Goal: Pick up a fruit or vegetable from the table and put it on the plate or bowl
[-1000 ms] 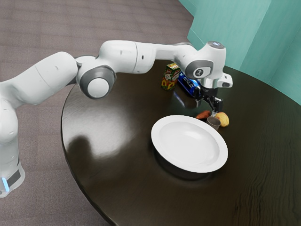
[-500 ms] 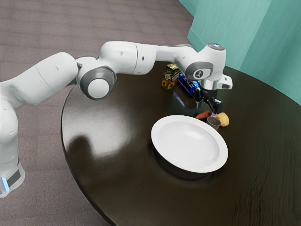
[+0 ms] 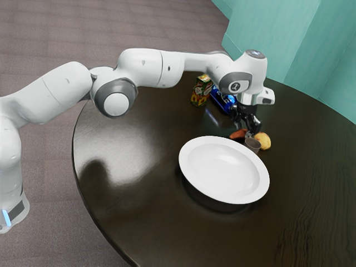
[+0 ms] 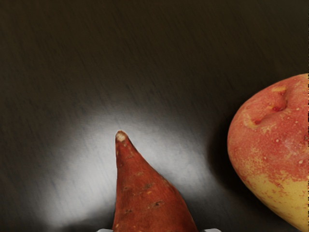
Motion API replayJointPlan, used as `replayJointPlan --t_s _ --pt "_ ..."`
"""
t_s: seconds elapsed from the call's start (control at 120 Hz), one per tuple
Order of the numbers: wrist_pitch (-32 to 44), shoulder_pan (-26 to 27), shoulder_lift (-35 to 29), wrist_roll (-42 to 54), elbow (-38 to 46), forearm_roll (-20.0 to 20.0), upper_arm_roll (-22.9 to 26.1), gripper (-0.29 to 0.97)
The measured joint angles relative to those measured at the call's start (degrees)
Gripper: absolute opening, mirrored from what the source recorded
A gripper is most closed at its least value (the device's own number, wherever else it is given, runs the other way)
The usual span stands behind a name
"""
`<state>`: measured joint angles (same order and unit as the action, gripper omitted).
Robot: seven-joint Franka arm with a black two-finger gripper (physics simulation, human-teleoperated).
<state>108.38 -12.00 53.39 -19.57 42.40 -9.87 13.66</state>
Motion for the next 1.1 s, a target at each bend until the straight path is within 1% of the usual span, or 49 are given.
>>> replayJointPlan --t_s 0.1,0.183,0.25,0.3,0.367,0.425,0.492,0.625,0.725,1.0,1.017,1.1 --pt "-0.16 -0.45 -0.49 0.11 -0.82 -1.24 0.08 0.17" --pt "-1.0 -0.48 -3.15 0.23 -1.41 -2.92 0.23 0.16" --pt "-2.87 0.65 -8.1 0.3 -1.41 -4.38 0.3 0.17" --pt "-5.03 3.34 -13.52 0.25 -0.37 -5.15 -0.6 0.18" --pt "-8.08 6.88 -20.43 0.01 3.96 -5.59 -1.98 0.18" --pt "-10.12 9.04 -25.73 -0.35 10.52 -5.1 -2.41 0.17" --pt "-11.81 10.86 -29.19 -0.88 16.02 -3.65 -2.96 0.14" --pt "-12.38 15.01 -30.78 -2.02 25.45 0.17 -4.39 0.15" --pt "-11.44 16.8 -30.76 -2.87 29.99 2.51 -4.32 0.15" --pt "-8.66 17.01 -29.53 -4.53 31.68 4.48 -4.01 0.15" --pt "-8.56 17.0 -29.48 -4.6 31.67 4.54 -4.02 0.17" --pt "-8.06 16.78 -29.31 -4.79 31.62 5.56 -4.12 0.39"
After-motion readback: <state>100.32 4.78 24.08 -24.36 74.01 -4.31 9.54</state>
